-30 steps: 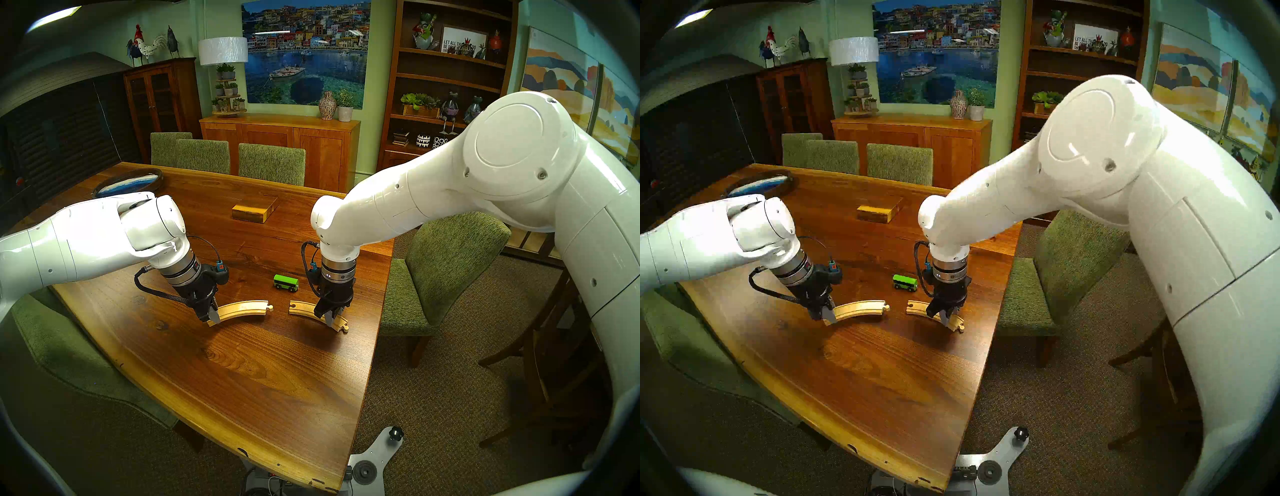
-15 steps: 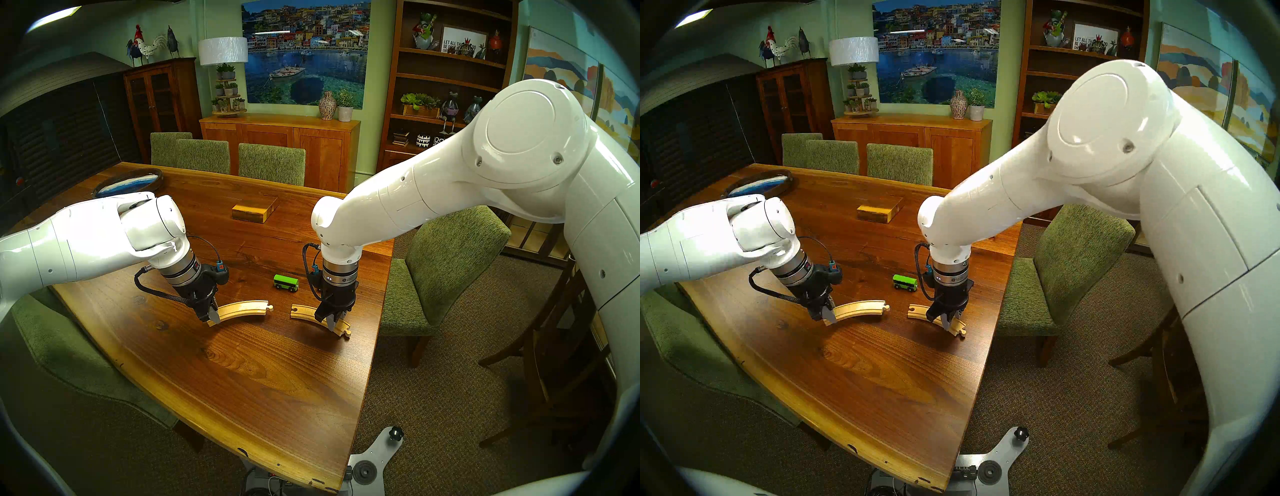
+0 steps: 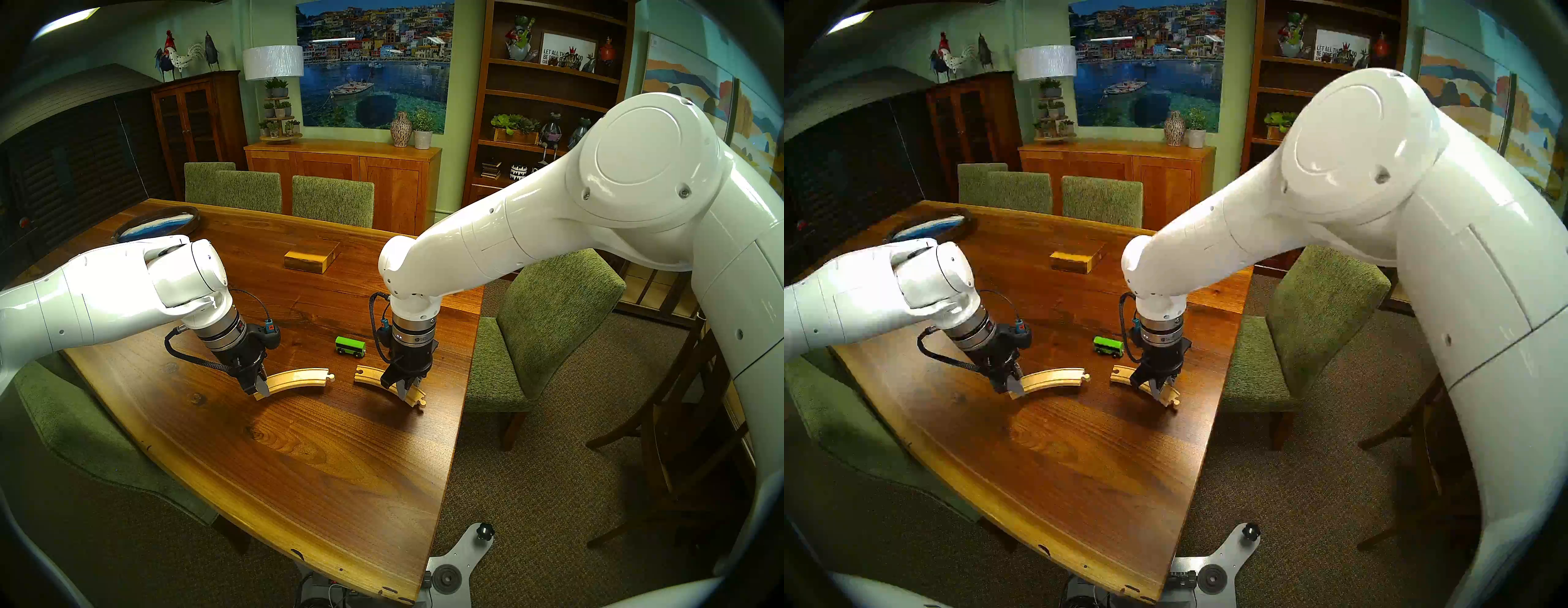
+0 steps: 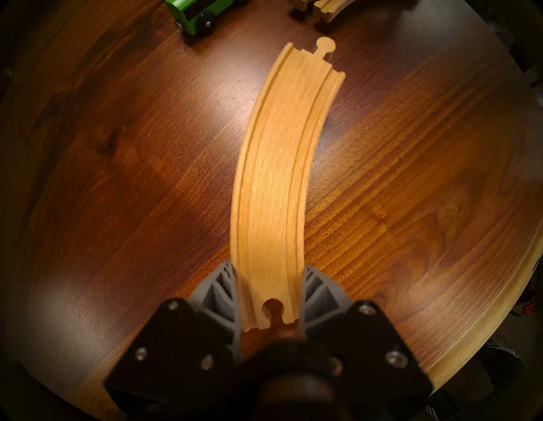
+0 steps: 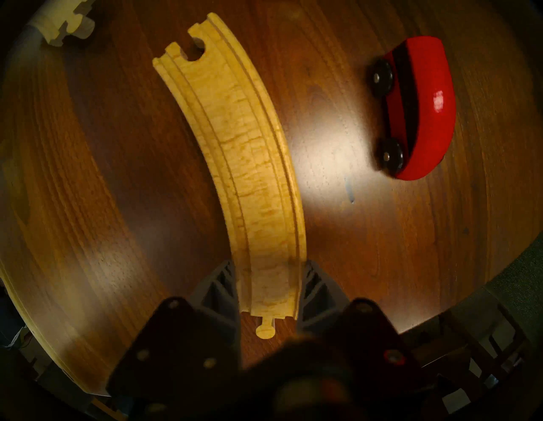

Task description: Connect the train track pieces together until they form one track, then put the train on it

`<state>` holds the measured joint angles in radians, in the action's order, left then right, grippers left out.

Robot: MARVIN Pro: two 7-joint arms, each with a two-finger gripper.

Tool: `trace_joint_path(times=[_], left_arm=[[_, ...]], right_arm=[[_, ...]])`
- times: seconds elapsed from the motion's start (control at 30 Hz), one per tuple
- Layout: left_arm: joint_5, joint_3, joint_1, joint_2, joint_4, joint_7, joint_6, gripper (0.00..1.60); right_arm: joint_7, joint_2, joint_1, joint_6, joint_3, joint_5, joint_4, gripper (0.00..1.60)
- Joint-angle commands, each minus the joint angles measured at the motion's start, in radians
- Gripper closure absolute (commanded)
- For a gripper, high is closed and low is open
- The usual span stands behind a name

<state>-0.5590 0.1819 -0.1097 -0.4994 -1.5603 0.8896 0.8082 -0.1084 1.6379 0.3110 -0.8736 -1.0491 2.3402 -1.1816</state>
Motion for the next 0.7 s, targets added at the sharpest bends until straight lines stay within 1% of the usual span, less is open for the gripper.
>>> trace_joint_path(times=[0.0,0.17,0.67], left_arm=[[-0.002,-0.026,0.032,0.002,-0.003,-0.002,-0.001,1.6],[-0.002,-0.026,0.032,0.002,-0.003,-0.002,-0.001,1.6],[-0.001,-0.026,0.032,0.002,-0.003,-0.002,-0.001,1.6]], right_arm=[[0.012,0.007,0.015,0.027,0.012,-0.004,0.014,1.6],[0.013,0.009,0.026,0.053,0.01,-0.025,-0.012,1.6],[0.018,0.01,0.024,0.064,0.011,-0.026,-0.023,1.6]])
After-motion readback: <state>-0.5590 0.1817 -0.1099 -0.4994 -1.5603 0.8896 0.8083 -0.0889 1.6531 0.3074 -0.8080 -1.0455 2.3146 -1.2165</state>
